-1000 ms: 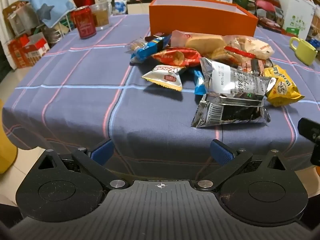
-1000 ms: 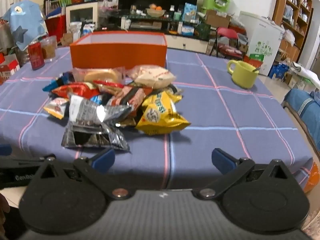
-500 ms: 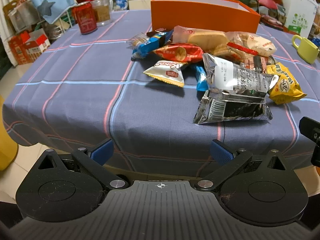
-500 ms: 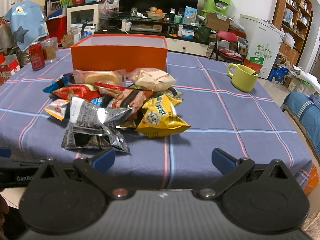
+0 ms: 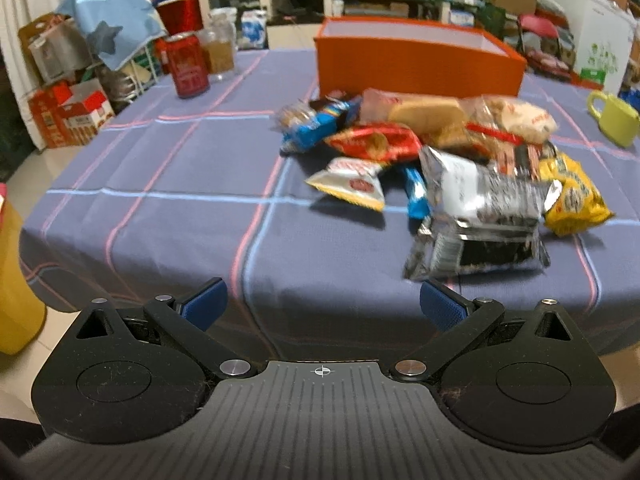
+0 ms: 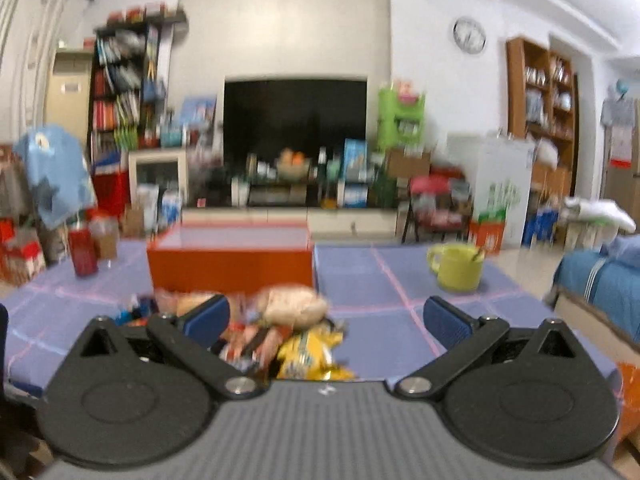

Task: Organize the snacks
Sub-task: 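Grasp the silver-black snack bag with the right gripper while the left gripper approaches the white-yellow wafer bag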

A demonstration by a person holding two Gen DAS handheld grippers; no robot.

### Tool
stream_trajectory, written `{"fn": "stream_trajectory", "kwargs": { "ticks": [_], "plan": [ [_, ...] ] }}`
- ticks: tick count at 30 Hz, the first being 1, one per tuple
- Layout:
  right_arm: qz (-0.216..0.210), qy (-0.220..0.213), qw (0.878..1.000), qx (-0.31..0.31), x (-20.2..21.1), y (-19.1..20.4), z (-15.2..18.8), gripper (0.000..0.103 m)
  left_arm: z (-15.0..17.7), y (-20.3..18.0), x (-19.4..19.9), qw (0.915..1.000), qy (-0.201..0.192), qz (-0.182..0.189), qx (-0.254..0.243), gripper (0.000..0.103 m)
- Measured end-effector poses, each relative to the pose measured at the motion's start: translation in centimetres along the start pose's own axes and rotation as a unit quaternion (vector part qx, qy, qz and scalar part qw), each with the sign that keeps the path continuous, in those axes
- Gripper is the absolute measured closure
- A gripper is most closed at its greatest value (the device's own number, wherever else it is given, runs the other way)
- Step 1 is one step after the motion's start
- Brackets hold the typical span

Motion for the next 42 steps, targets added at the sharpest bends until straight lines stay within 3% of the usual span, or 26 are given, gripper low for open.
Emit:
{"fn": "stream_trajectory", "kwargs": {
  "ticks": [5, 9, 12, 15, 17, 20, 23, 24, 26, 29, 32, 36, 39, 42],
  "plan": [
    [-0.029, 0.022, 0.999, 0.001, -0.7, 0.0, 0.7, 0.000, -0.8, 2.7, 1.1, 0.9969, -0.021, 0.036, 0.067, 0.009],
    [-0.031, -0.073, 0.997, 0.005, 2.1, -0.1, -1.1, 0.000, -1.3, 4.9, 1.8, 0.9936, -0.033, 0.039, 0.101, 0.009],
    [-0.075, -0.131, 0.988, 0.023, 3.5, 0.5, -1.7, 0.000, -1.5, 5.1, 2.2, 0.9923, -0.028, 0.058, 0.106, 0.009],
    [-0.136, -0.068, 0.985, 0.079, 2.0, 2.2, -1.1, 0.000, -3.0, 4.8, 3.4, 0.9919, -0.047, 0.075, 0.092, 0.009],
    [-0.163, -0.043, 0.975, 0.144, 1.1, 3.3, -0.2, 0.000, -4.3, 5.1, 4.3, 0.9909, -0.071, 0.072, 0.089, 0.009],
    [-0.162, -0.039, 0.957, 0.238, 0.0, 3.8, 1.2, 0.000, -6.5, 5.2, 4.4, 0.9910, -0.085, 0.069, 0.077, 0.009],
    [-0.226, 0.001, 0.928, 0.297, -2.1, 4.7, 3.3, 0.000, -9.1, 5.5, 3.0, 0.9926, -0.091, 0.055, 0.058, 0.009],
    [-0.247, 0.011, 0.911, 0.329, -2.9, 5.3, 4.2, 0.000, -9.9, 5.6, 2.1, 0.9935, -0.086, 0.053, 0.053, 0.009],
    [-0.248, 0.025, 0.891, 0.379, -4.2, 6.3, 5.6, 0.000, -11.5, 5.4, 0.4, 0.9946, -0.078, 0.052, 0.045, 0.009],
    [-0.273, 0.043, 0.865, 0.418, -7.0, 7.8, 6.7, 0.000, -13.6, 5.0, -2.4, 0.9961, -0.073, 0.045, 0.019, 0.009],
    [-0.310, 0.041, 0.844, 0.435, -8.1, 9.2, 6.9, 0.000, -15.0, 5.0, -4.9, 0.9954, -0.073, 0.062, 0.006, 0.009],
    [-0.340, 0.043, 0.824, 0.452, -8.8, 10.3, 7.5, 0.001, -14.7, 5.8, -8.1, 0.9965, -0.040, 0.070, 0.024, 0.009],
    [-0.351, 0.055, 0.817, 0.454, -9.3, 10.7, 7.8, 0.001, -13.2, 6.2, -10.4, 0.9929, 0.025, 0.088, 0.076, 0.014],
    [-0.360, 0.068, 0.812, 0.454, -10.3, 10.9, 8.4, 0.001, -12.2, 5.8, -10.6, 0.9878, 0.053, 0.099, 0.109, 0.016]
  ]
}}
Point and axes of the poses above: each gripper's, at about its wrist camera, not at the fingertips, and x roughly against the way its jaws point, y to its left, z to its underside, the point moved 8 cm from there along -x, roughly the way its jaws point, and after that the axes turned 6 degrees about -z, right-handed, at the moved point
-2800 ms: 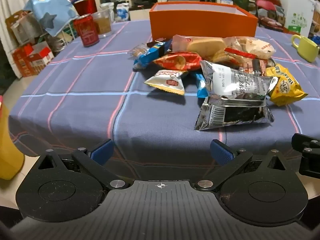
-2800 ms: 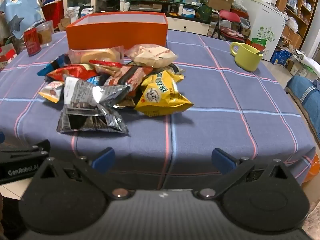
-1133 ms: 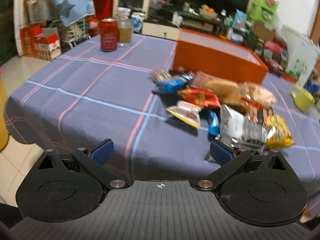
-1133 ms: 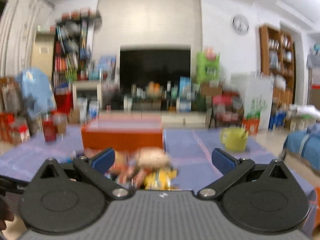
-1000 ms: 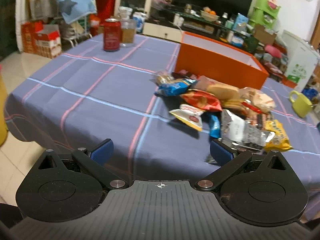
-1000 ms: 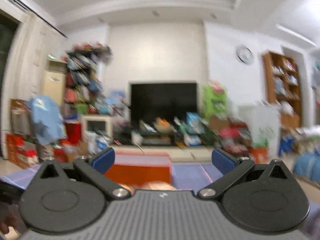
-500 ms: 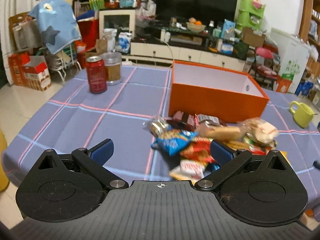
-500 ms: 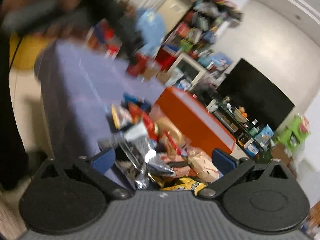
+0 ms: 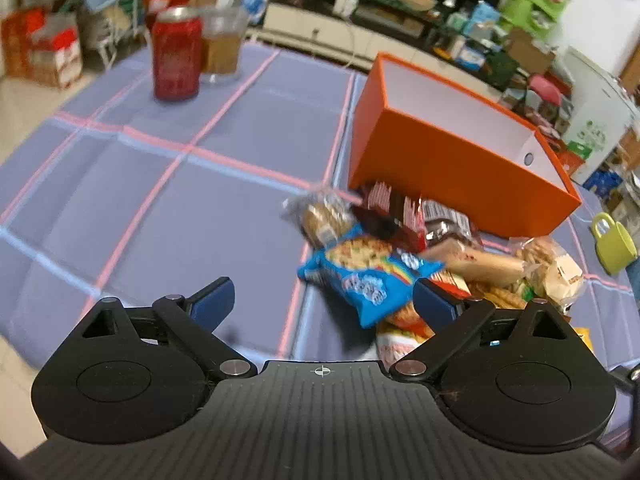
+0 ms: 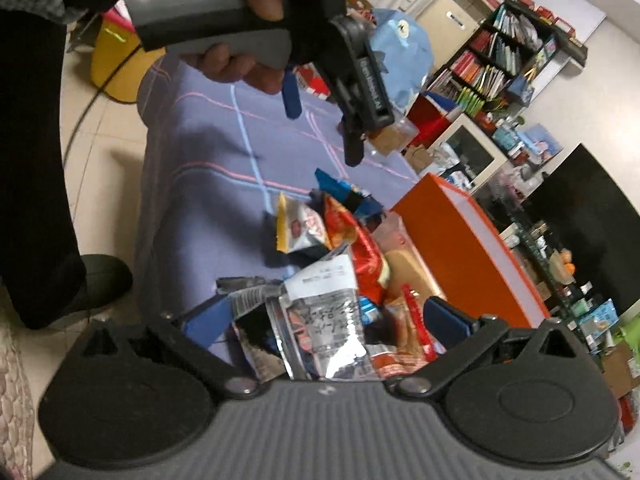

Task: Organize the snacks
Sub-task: 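Grasp the silver-black snack bag with the right gripper while the left gripper approaches the white-yellow wafer bag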

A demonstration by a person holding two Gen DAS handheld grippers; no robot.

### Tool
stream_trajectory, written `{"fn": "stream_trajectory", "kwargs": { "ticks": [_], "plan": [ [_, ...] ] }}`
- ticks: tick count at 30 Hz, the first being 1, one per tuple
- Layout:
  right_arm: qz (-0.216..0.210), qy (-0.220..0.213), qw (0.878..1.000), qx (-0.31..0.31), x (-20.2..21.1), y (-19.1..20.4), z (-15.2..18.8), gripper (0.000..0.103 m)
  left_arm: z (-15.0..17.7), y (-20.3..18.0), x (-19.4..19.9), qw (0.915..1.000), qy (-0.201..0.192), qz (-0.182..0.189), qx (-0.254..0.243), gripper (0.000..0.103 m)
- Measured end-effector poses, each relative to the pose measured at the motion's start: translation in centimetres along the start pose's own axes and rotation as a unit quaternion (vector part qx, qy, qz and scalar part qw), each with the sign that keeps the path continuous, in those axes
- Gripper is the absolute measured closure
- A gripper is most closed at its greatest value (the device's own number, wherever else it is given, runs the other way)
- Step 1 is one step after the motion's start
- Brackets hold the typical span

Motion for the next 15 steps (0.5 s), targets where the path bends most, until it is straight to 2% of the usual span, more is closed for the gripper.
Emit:
{"fn": "stream_trajectory", "kwargs": {
  "ticks": [3, 6, 11, 15],
  "plan": [
    [-0.017, -0.004, 1.000, -0.002, 0.2, 0.6, -0.3, 0.001, 2.2, -1.0, 1.0, 0.9998, -0.005, -0.011, -0.017, 0.014],
    [-0.022, -0.002, 1.000, -0.006, 0.0, 0.9, -0.1, 0.001, 4.3, -2.5, 1.2, 0.9986, 0.004, -0.005, -0.052, 0.014],
    [-0.053, 0.004, 0.997, -0.047, -0.8, 1.0, 0.2, 0.001, 6.2, -5.5, 0.2, 0.9909, 0.010, -0.009, -0.134, 0.017],
    [-0.044, 0.011, 0.997, -0.062, -1.2, 0.5, 0.6, 0.003, 6.9, -6.3, -0.1, 0.9851, 0.005, -0.026, -0.170, 0.017]
  ]
}}
Point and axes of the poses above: each gripper's, at about its wrist camera, not at the fingertips, and x roughly against the way its jaws point, y to its left, z to its underside, the point moved 8 cm from there along -x, roughly the way its jaws point, and after that the axes turned 6 degrees about -z, right-handed, at the moved point
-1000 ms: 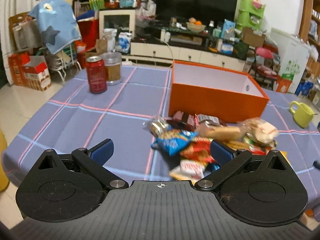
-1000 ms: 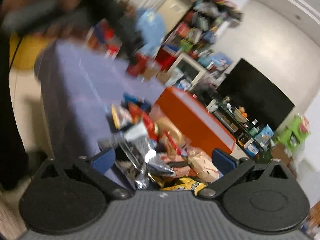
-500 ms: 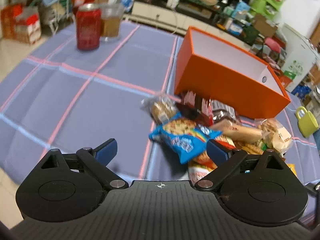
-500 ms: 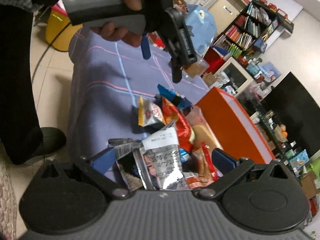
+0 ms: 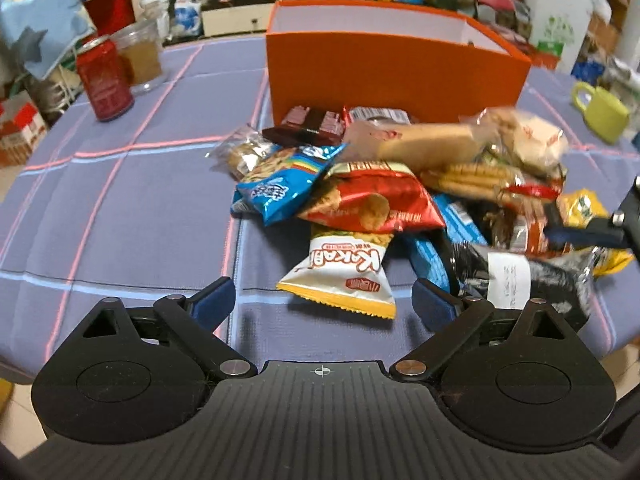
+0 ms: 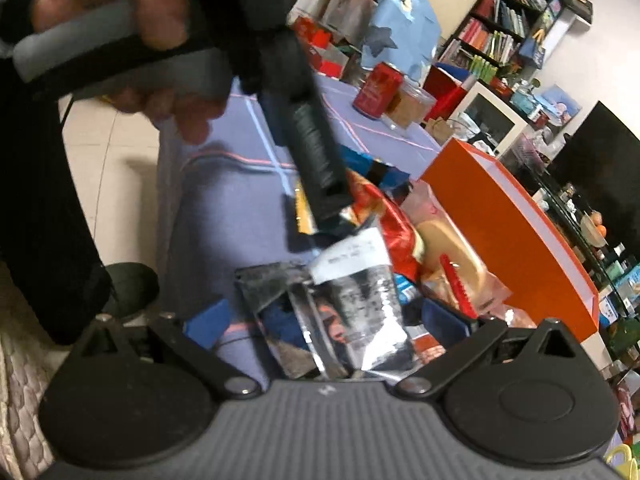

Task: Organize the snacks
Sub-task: 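Grasp the silver-black snack bag with the right gripper while the left gripper approaches the white-yellow wafer bag, then grasp the white-yellow wafer bag with the left gripper and lift it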

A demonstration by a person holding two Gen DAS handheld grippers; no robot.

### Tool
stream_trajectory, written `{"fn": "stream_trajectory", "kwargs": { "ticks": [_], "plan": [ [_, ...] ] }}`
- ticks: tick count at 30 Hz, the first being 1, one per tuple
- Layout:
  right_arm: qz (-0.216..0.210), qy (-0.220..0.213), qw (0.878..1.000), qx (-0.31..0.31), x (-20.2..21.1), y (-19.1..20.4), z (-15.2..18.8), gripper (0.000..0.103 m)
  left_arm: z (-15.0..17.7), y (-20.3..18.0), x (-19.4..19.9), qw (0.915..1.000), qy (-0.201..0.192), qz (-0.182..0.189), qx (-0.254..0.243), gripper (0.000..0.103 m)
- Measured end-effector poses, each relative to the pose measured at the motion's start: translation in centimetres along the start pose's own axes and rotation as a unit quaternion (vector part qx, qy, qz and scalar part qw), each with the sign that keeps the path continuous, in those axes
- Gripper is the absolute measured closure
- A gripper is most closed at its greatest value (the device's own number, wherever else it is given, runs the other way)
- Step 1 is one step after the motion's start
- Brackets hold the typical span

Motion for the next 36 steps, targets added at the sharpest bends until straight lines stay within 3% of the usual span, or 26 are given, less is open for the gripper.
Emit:
{"fn": "stream_trajectory", "kwargs": {
  "ticks": [2, 3, 4, 5, 13, 15, 20, 24, 26, 30, 34, 36],
  "plan": [
    [0.002, -0.004, 1.000, -0.010, 0.2, -0.3, -0.2, 0.008, 0.2, 0.0, -0.3, 1.0000, 0.007, 0.004, 0.004, 0.024],
    [0.008, -0.002, 1.000, -0.007, 0.3, -0.4, -0.2, 0.032, 0.3, 0.0, -0.4, 0.9999, 0.011, 0.006, 0.005, 0.025],
    [0.013, 0.005, 1.000, -0.001, 0.2, -0.4, -0.1, 0.046, 0.2, 0.2, -0.5, 0.9999, 0.012, 0.006, 0.006, 0.029],
    [0.014, 0.011, 1.000, 0.005, 0.1, -0.4, 0.0, 0.045, 0.1, 0.3, -0.7, 0.9999, 0.013, 0.006, 0.005, 0.032],
    [0.032, 0.045, 0.996, 0.067, -0.2, 0.4, 1.1, 0.035, 0.1, -1.0, -0.9, 0.9993, 0.005, 0.029, -0.022, 0.033],
    [0.036, 0.047, 0.995, 0.075, -0.3, 0.5, 1.2, 0.037, 0.1, -1.4, -0.8, 0.9991, 0.001, 0.030, -0.029, 0.033],
    [0.040, 0.062, 0.996, 0.059, -0.3, -0.1, 1.3, 0.041, 0.3, -1.6, -1.6, 0.9987, 0.015, 0.047, -0.012, 0.047],
    [0.036, 0.067, 0.997, 0.025, -0.3, -1.0, 1.7, 0.041, -0.1, -1.2, -1.6, 0.9978, 0.012, 0.062, 0.020, 0.043],
    [0.038, 0.065, 0.997, 0.024, -0.2, -1.0, 1.6, 0.041, -0.3, -1.3, -1.8, 0.9979, 0.010, 0.057, 0.027, 0.036],
    [0.038, 0.067, 0.997, 0.018, -0.2, -0.9, 1.7, 0.041, -0.2, -1.5, -2.7, 0.9989, 0.015, 0.039, 0.020, 0.037],
    [0.035, 0.067, 0.997, 0.009, -0.1, -1.3, 1.9, 0.041, -0.1, -1.7, -2.8, 0.9999, 0.005, 0.008, -0.005, 0.050],
    [0.033, 0.068, 0.997, 0.005, 0.1, -1.4, 2.0, 0.041, -0.1, -1.6, -2.7, 0.9999, 0.007, 0.011, -0.001, 0.051]
  ]
}}
Point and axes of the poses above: each gripper's, at about its wrist camera, not at the fingertips, and x roughly against the way its jaws point, y to its left, z to its underside, the point moved 8 cm from there along -x, roughly the way its jaws point, and after that the axes turned 6 degrees about -z, right-handed, at the moved point
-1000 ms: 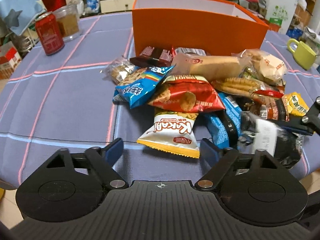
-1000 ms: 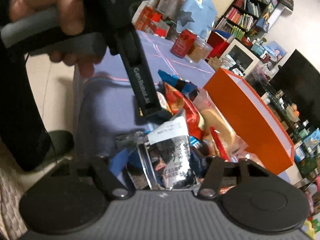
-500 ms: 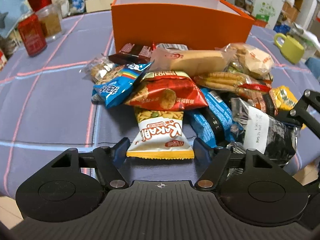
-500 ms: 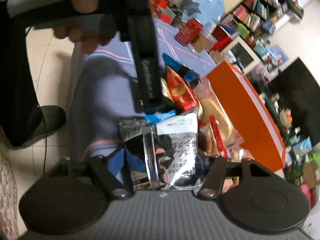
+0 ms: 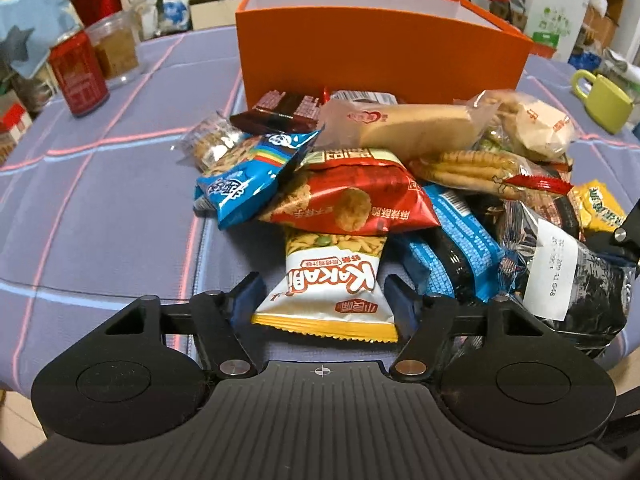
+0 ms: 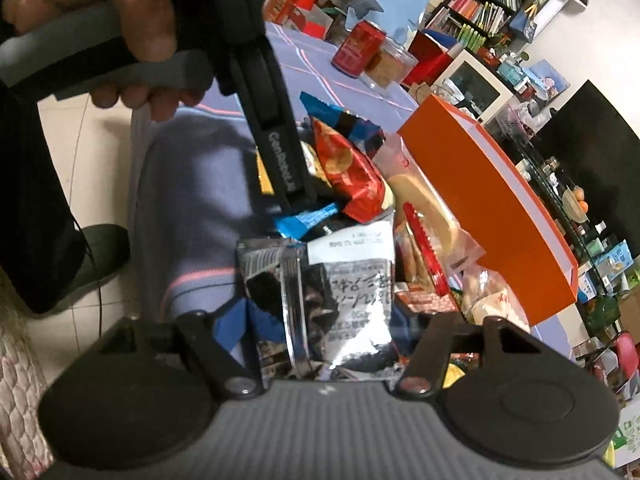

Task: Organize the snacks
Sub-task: 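Grasp the white-yellow wafer bag with the left gripper and lift it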

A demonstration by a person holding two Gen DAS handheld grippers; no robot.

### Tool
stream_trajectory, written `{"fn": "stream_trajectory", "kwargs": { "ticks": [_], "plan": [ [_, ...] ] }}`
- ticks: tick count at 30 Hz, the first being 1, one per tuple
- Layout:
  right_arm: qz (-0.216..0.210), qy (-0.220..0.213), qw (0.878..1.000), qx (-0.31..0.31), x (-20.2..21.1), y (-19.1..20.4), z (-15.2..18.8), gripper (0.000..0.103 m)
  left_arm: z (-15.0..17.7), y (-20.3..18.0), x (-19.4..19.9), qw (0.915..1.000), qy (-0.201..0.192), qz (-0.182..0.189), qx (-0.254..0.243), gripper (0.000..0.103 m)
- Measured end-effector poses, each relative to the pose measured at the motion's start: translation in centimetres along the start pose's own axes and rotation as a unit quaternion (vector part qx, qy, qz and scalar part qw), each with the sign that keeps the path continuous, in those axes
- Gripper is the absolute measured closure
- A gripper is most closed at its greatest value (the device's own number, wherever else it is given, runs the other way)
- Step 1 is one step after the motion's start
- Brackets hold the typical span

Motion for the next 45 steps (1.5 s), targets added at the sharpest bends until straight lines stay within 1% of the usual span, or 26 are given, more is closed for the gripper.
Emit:
{"fn": "stream_trajectory", "kwargs": {
  "ticks": [3, 5, 8, 9, 10, 14, 23, 28, 36, 40, 45],
  "plan": [
    [-0.005, 0.005, 1.000, -0.012, 0.0, -0.3, 0.0, 0.043, 0.0, 0.3, 0.2, 0.9999, 0.005, 0.010, 0.011, 0.053],
    [-0.001, 0.007, 1.000, -0.013, -0.1, -0.2, 0.0, 0.043, -0.1, 0.6, 0.5, 0.9998, 0.003, 0.010, 0.016, 0.059],
    [0.003, 0.006, 1.000, -0.024, -0.1, -0.5, -0.2, 0.043, -0.3, 0.9, 1.3, 0.9997, -0.004, 0.013, 0.020, 0.059],
    [0.000, 0.005, 0.999, -0.034, -0.1, -0.6, -0.1, 0.043, -0.4, 0.9, 1.5, 0.9997, -0.006, 0.012, 0.019, 0.060],
    [-0.001, 0.002, 0.999, -0.043, 0.0, -0.7, -0.2, 0.043, -0.4, 0.9, 1.6, 0.9997, -0.008, 0.012, 0.018, 0.062],
    [-0.005, -0.002, 0.997, -0.078, 0.2, -1.4, -0.3, 0.044, -0.3, 0.9, 1.7, 0.9998, -0.006, 0.010, 0.015, 0.063],
    [0.001, -0.007, 0.997, -0.072, 0.3, -1.3, -0.1, 0.044, -0.4, 1.5, 3.0, 0.9997, -0.016, 0.010, 0.014, 0.064],
    [0.002, -0.013, 0.997, -0.073, 0.6, -1.5, -0.2, 0.044, -0.7, 1.8, 4.5, 0.9993, -0.035, 0.009, 0.005, 0.064],
    [0.008, -0.028, 0.997, -0.070, 1.5, -1.4, -0.5, 0.044, -1.4, 1.8, 6.8, 0.9981, -0.058, 0.019, 0.006, 0.064],
    [0.012, -0.033, 0.996, -0.080, 1.8, -1.7, -0.6, 0.044, -1.8, 1.6, 7.4, 0.9974, -0.072, 0.003, -0.004, 0.064],
    [0.020, -0.037, 0.996, -0.078, 2.0, -1.6, -1.0, 0.044, -2.0, 2.2, 7.8, 0.9970, -0.076, -0.013, 0.001, 0.064]
  ]
}}
Point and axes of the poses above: each gripper's, at about its wrist camera, not at the fingertips, and x roughly against the way its jaws point, y to its left, z to its underside, the point moved 8 cm from there along -x, roughly the way its jaws point, and after that the axes turned 6 degrees about -z, right-handed, at the moved point
